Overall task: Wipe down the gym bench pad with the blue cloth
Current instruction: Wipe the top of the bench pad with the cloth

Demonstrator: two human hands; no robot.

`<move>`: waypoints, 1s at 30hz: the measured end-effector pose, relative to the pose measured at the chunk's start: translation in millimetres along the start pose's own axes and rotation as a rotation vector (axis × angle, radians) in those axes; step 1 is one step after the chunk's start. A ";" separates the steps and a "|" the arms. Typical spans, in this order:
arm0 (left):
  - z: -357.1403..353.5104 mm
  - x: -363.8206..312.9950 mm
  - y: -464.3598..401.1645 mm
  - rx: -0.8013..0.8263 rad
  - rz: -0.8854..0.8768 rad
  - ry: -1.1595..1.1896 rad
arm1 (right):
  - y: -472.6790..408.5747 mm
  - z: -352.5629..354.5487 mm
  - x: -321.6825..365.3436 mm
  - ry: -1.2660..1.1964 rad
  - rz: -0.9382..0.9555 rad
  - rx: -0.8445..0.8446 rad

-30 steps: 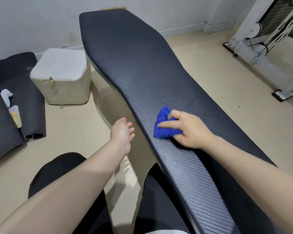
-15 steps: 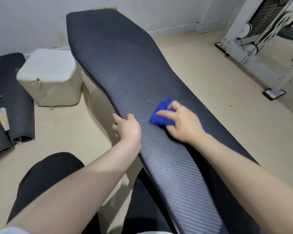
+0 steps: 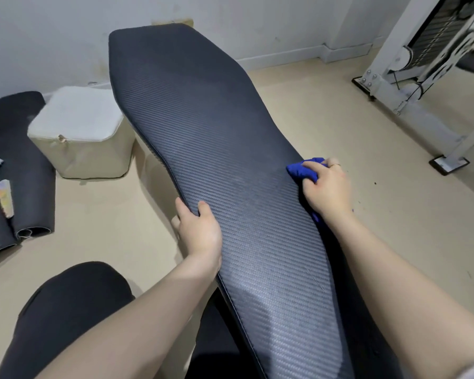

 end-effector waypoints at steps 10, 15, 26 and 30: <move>2.2 -3.1 1.4 -0.020 0.007 -0.032 | 97.4 -23.6 74.7 0.116 0.572 0.208; 2.3 -2.3 1.7 -0.004 0.004 0.004 | 30.6 5.6 -4.7 0.094 -0.026 0.024; 4.2 -2.6 -2.9 0.065 0.056 -0.044 | 121.4 -39.9 119.0 0.150 0.680 0.274; 2.1 6.7 -13.3 0.395 0.126 -0.209 | 56.7 -17.9 62.2 0.155 0.189 0.116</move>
Point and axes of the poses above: each hand's wrist, its own y-axis away from the middle knuckle, its own z-axis out of the back of the hand, x = y × z, the point moved 8 cm from there along -y, towards the middle knuckle, and after that the axes turned 10 degrees about x, right-handed, at the moved point
